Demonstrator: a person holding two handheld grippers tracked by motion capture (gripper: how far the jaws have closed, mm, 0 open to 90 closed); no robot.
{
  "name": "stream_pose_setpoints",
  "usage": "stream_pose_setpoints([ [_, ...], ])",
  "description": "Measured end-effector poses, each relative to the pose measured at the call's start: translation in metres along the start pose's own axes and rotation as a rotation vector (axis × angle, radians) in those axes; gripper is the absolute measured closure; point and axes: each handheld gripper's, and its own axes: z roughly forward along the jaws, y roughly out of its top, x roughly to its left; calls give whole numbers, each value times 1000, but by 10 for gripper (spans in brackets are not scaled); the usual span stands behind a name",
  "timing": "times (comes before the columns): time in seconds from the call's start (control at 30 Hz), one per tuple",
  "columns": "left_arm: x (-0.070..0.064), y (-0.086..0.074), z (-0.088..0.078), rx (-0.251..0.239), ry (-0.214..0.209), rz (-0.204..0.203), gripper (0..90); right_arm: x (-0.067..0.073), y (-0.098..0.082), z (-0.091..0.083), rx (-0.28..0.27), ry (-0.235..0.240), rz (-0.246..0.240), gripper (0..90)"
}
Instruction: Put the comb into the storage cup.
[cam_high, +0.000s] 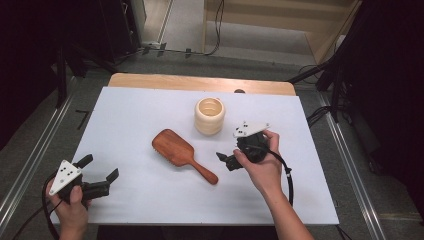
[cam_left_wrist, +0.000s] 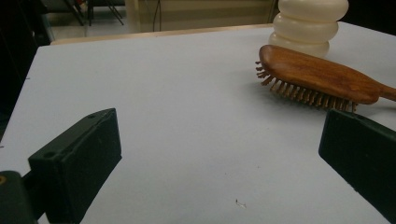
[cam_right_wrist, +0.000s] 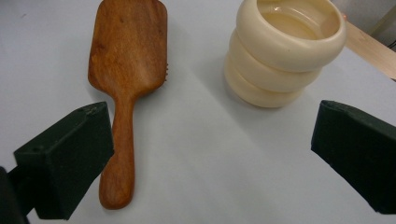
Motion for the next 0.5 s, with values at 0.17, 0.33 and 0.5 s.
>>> stream_pose_setpoints([
  [0.17,0,0,0,1,-4,3,0,4,5,5,17,6,-5,0],
  [0.33,0,0,0,1,-7,0,0,8,9,12,33,14,-16,0],
  [0.5,1,0,0,2,-10,-2,0,10,13,18,57,22,-21,0],
])
